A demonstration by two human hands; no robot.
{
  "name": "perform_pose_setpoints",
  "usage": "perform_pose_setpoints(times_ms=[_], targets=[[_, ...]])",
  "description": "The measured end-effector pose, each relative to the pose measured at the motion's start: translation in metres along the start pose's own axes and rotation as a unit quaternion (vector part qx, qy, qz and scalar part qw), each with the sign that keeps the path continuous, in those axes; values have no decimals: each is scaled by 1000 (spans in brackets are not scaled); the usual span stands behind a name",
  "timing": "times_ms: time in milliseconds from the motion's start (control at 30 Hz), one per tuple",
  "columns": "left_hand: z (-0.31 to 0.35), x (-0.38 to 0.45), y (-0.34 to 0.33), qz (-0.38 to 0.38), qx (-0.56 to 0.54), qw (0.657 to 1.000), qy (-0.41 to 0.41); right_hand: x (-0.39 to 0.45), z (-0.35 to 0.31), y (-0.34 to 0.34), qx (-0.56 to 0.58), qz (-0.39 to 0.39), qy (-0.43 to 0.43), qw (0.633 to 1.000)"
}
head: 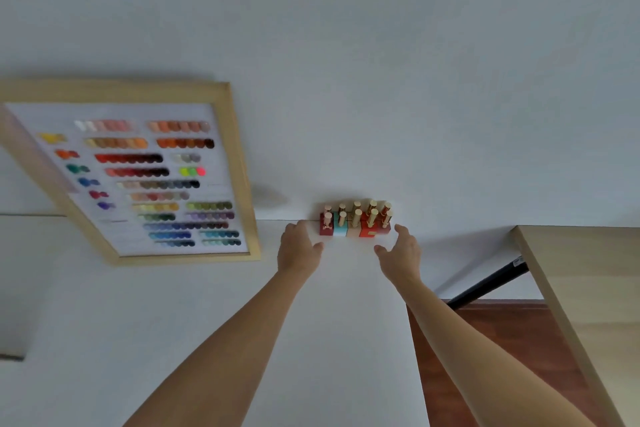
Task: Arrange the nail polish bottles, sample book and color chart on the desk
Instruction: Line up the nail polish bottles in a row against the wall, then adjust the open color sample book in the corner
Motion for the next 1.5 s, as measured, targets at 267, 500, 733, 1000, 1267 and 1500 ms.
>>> perform_pose_setpoints(times_ms=[267, 500, 733, 1000, 1267, 1500], targets=[[-4, -73, 72, 17, -42, 998, -47, -66, -54, 6, -34, -37, 103, 993], [-42, -131, 145, 70, -35, 996, -50, -133, -108, -15, -50, -59, 165, 983], [-116, -206, 241, 126, -36, 990, -45, -216, -172, -78, -50, -98, 225, 968], [-236, -314, 346, 180, -13, 984, 6, -329, -234, -188, -55, -163, 298, 939], [-337, -372, 415, 248, 35, 966, 67, -396, -282, -266, -82, -208, 356, 907], [-392, -372, 460, 313, 101, 938, 109, -400, -321, -316, -127, -188, 421, 878]])
Point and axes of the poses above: each hand's wrist, its own x-axis towards the middle knuckle, its own y-axis out of the back of the hand, z = x × y, the point moved 1 cm from there along x, towards the middle knuckle, and after that the axes turned 7 degrees about -z, right-handed, at the moved point
